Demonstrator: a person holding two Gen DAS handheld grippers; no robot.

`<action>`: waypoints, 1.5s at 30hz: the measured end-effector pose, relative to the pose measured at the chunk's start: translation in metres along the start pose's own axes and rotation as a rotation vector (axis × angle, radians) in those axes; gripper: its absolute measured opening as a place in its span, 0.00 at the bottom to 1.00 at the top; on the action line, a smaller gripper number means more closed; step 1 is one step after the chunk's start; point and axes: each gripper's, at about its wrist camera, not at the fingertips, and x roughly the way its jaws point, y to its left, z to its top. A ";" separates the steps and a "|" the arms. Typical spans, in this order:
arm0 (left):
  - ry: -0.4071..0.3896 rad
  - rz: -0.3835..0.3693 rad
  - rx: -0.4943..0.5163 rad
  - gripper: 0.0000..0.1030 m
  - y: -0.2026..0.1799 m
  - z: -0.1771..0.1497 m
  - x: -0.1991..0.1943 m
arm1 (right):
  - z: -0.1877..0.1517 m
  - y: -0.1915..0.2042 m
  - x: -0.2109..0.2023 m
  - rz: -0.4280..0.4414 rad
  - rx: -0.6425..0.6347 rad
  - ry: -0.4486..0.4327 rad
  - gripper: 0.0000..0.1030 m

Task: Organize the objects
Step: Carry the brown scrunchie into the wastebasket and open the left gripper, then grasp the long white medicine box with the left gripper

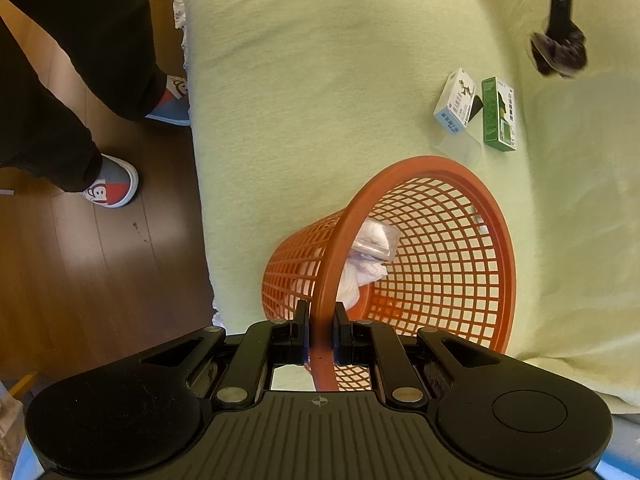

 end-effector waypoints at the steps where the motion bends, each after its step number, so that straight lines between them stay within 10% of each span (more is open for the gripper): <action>1: -0.002 -0.008 0.007 0.04 -0.005 0.003 0.002 | 0.000 0.000 0.000 0.000 0.000 -0.001 0.07; 37: -0.007 -0.240 0.093 0.04 -0.084 0.024 0.054 | -0.008 0.001 0.002 0.003 0.020 -0.032 0.07; 45: 0.002 -0.245 0.090 0.28 -0.087 0.027 0.060 | -0.007 0.003 0.003 0.009 0.020 -0.027 0.07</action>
